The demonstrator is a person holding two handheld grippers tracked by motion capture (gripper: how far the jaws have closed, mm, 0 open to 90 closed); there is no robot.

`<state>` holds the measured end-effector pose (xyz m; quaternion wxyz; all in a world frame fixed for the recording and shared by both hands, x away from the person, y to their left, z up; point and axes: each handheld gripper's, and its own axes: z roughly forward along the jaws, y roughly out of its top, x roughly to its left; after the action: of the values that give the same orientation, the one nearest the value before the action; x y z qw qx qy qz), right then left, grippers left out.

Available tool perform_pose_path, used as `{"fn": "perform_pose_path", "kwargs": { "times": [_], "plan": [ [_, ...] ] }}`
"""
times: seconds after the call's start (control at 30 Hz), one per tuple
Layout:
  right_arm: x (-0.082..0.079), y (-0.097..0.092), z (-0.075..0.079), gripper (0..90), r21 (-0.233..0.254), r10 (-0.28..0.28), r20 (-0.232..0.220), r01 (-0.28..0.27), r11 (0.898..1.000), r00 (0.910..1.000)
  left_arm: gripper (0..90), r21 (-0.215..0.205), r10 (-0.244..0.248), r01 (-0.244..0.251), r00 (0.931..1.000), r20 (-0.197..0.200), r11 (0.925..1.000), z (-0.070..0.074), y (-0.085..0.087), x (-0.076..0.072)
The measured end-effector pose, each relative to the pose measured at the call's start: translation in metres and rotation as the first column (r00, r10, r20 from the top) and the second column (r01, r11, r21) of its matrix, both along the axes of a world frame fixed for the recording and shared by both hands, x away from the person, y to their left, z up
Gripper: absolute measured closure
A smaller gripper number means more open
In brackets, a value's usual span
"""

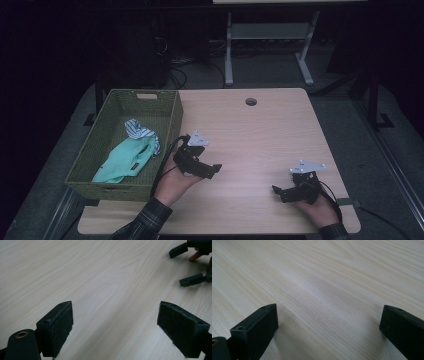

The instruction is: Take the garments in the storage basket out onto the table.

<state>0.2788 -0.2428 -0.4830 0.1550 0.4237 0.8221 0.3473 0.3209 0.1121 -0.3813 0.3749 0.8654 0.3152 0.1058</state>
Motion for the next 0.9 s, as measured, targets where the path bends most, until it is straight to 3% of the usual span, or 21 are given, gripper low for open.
{"fn": "perform_pose_path", "kwargs": {
  "times": [0.3,0.9],
  "plan": [
    [0.0,0.0,0.0,1.4,0.0,0.001,0.001,-0.001,1.0,1.0,13.3,-0.023,-0.023,0.023,0.9997,-0.005,0.9995,0.017,0.006,0.005],
    [0.0,0.0,0.0,1.4,-0.001,-0.004,0.002,0.004,1.0,1.0,13.9,-0.006,-0.084,0.084,0.9964,-0.012,0.9964,0.04,0.016,0.014]
  ]
}}
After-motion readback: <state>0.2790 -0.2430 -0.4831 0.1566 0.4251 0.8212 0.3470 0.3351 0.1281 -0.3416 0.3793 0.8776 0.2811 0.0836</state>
